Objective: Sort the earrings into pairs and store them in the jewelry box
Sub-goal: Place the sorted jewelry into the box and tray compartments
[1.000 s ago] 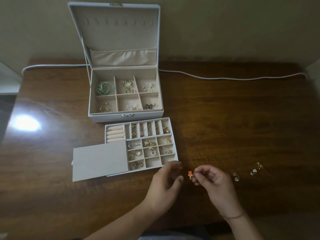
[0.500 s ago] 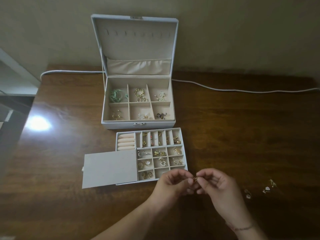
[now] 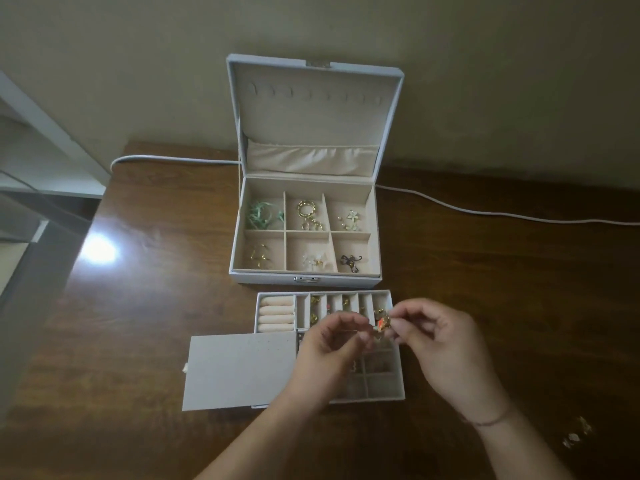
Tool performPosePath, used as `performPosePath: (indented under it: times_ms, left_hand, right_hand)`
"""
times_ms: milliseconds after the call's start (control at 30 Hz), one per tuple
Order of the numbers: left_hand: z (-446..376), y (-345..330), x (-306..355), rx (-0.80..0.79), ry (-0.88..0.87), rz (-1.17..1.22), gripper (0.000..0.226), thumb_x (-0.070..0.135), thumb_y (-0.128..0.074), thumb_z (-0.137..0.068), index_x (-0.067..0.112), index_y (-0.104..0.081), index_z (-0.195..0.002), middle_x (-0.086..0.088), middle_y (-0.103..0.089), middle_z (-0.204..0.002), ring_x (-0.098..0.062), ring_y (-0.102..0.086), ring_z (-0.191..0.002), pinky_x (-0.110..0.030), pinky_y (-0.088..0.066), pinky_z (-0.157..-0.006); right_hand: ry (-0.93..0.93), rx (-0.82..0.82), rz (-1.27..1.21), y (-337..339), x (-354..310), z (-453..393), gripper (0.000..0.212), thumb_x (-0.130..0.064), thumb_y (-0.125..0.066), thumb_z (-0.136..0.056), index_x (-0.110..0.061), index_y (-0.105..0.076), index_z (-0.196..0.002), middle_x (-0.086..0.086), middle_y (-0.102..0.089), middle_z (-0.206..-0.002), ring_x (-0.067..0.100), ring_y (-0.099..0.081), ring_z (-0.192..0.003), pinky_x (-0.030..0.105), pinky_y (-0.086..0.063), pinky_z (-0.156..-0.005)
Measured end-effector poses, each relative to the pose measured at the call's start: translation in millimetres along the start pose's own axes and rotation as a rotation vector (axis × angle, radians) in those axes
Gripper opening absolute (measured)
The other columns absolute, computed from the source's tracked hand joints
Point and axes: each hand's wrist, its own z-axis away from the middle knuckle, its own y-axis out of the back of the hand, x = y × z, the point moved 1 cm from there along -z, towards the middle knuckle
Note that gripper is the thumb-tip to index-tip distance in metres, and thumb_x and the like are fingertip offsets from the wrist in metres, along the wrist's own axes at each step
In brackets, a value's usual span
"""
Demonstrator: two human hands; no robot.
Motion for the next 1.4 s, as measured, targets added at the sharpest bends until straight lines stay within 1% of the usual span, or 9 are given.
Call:
performPosePath:
  times_ms: [100, 233, 400, 567, 700, 800, 967, 1267, 1400]
  left_hand:
    - [-17.5, 16.5, 21.4, 0.074, -0.214, -0.409, 0.022, 0.007, -0.065, -0.091, 0.028, -0.07, -0.093, 0.008, -0.071, -0.09, -0.012, -0.069, -0.086, -0.029, -0.058, -0.077]
    - [-52.0, 42.3, 54.3, 0.078, -0.541, -0.769, 0.014, 0.011, -0.06, -0.089, 0.016, -0.071, -0.097, 0.007, -0.068, -0.093, -0.005, -0.065, -0.083, -0.025, -0.056, -0.074]
    - [-88.4, 60.4, 75.2, 0.232, -0.642, -0.889, 0.014, 0.009, -0.061, -0.085, 0.013, -0.072, -0.093, 0.005, -0.068, -0.086, -0.011, -0.06, -0.066, -0.031, -0.053, -0.061]
    - [-134.5, 68.5, 82.5, 0.14, -0.587, -1.159, 0.019, 0.015, -0.066, -0.083, 0.014, -0.072, -0.101, -0.002, -0.069, -0.099, -0.028, -0.06, -0.092, -0.042, -0.052, -0.078]
    - [-148.4, 67.2, 78.0, 0.056, -0.549, -1.358, 0.029, 0.029, -0.054, -0.083, 0.021, -0.071, -0.106, 0.001, -0.068, -0.106, -0.03, -0.058, -0.101, -0.042, -0.044, -0.086]
    - [-148.2, 68.0, 75.0, 0.095, -0.553, -1.344, 0.034, 0.034, -0.045, -0.083, 0.024, -0.073, -0.099, 0.003, -0.071, -0.094, -0.029, -0.061, -0.091, -0.039, -0.044, -0.082]
    - [-149.6, 73.7, 76.3, 0.118, -0.545, -1.251, 0.024, 0.023, -0.054, -0.082, 0.02, -0.077, -0.087, 0.001, -0.071, -0.088, -0.028, -0.06, -0.082, -0.036, -0.047, -0.076]
    - [-150.0, 76.1, 81.6, 0.158, -0.508, -1.032, 0.021, 0.015, -0.058, -0.082, 0.015, -0.078, -0.086, -0.001, -0.072, -0.085, -0.022, -0.064, -0.078, -0.036, -0.053, -0.073]
    - [-149.5, 83.5, 87.1, 0.33, -0.484, -0.79, 0.015, 0.009, -0.065, -0.084, 0.011, -0.078, -0.09, -0.001, -0.073, -0.087, -0.014, -0.066, -0.08, -0.025, -0.052, -0.076]
  right_hand:
    - [0.087, 0.014, 0.045, 1.4, -19.0, -37.4, 0.021, -0.009, -0.069, -0.084, -0.029, -0.07, -0.088, -0.017, -0.071, -0.079, 0.0, -0.068, -0.074, 0.015, -0.055, -0.066]
    - [0.123, 0.026, 0.123, -4.0, -36.0, -89.0, 0.024, -0.01, -0.069, -0.085, -0.034, -0.067, -0.083, -0.01, -0.07, -0.074, 0.0, -0.065, -0.062, 0.012, -0.051, -0.06]
    - [0.036, 0.034, 0.181, -14.7, -41.0, -150.4, 0.01, -0.013, -0.067, -0.088, -0.022, -0.071, -0.088, -0.008, -0.065, -0.068, 0.003, -0.059, -0.045, 0.01, -0.047, -0.05]
    - [-0.025, 0.032, 0.213, -29.4, -35.6, -188.1, 0.009, -0.014, -0.068, -0.088, -0.022, -0.071, -0.084, 0.001, -0.07, -0.079, 0.007, -0.057, -0.038, 0.022, -0.052, -0.048]
    - [-0.027, 0.017, 0.233, -38.7, -40.6, -205.0, 0.009, -0.011, -0.069, -0.087, -0.018, -0.071, -0.082, 0.004, -0.07, -0.072, 0.007, -0.057, -0.035, 0.017, -0.047, -0.042]
    - [-0.022, 0.001, 0.257, -44.2, -45.7, -216.8, 0.009, -0.009, -0.069, -0.086, -0.016, -0.072, -0.084, 0.001, -0.068, -0.066, 0.008, -0.059, -0.036, 0.016, -0.046, -0.04]
    - [0.001, -0.009, 0.322, -57.4, -44.6, -222.3, 0.008, -0.008, -0.069, -0.085, -0.013, -0.074, -0.086, -0.002, -0.064, -0.053, 0.008, -0.059, -0.035, 0.013, -0.049, -0.044]
    - [-0.007, 0.019, 0.423, -64.9, -40.4, -226.6, 0.016, -0.011, -0.065, -0.089, -0.024, -0.073, -0.084, -0.002, -0.068, -0.072, 0.017, -0.064, -0.042, 0.03, -0.057, -0.046]
    - [0.047, 0.004, 0.588, -66.1, -35.4, -227.8, 0.023, -0.012, -0.058, -0.091, -0.026, -0.074, -0.1, 0.002, -0.072, -0.094, 0.022, -0.07, -0.068, 0.037, -0.061, -0.063]
